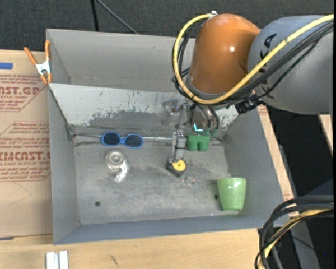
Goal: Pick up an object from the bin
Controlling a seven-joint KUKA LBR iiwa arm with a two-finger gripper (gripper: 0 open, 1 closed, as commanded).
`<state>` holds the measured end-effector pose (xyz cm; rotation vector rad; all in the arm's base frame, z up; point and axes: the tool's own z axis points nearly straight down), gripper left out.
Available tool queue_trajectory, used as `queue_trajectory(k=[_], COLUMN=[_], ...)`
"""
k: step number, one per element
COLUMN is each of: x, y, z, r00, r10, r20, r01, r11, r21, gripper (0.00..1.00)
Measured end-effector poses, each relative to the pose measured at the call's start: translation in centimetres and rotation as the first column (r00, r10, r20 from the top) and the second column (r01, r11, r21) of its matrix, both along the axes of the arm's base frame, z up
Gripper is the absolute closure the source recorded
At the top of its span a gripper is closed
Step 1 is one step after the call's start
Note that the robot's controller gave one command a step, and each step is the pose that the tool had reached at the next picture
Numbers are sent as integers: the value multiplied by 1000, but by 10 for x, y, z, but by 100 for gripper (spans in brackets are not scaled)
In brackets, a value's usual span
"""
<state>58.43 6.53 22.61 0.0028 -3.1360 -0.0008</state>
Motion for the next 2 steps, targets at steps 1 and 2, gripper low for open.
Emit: queue_trajectory(k=[1, 2], x=[-47, -38], y=[16, 103], z=[-103, -153], r00=[948, 971], r10=[-319, -239], r20=[0, 5], r01=[319, 239], r11=[948, 971], r21=[-2, 2], gripper=[0, 0])
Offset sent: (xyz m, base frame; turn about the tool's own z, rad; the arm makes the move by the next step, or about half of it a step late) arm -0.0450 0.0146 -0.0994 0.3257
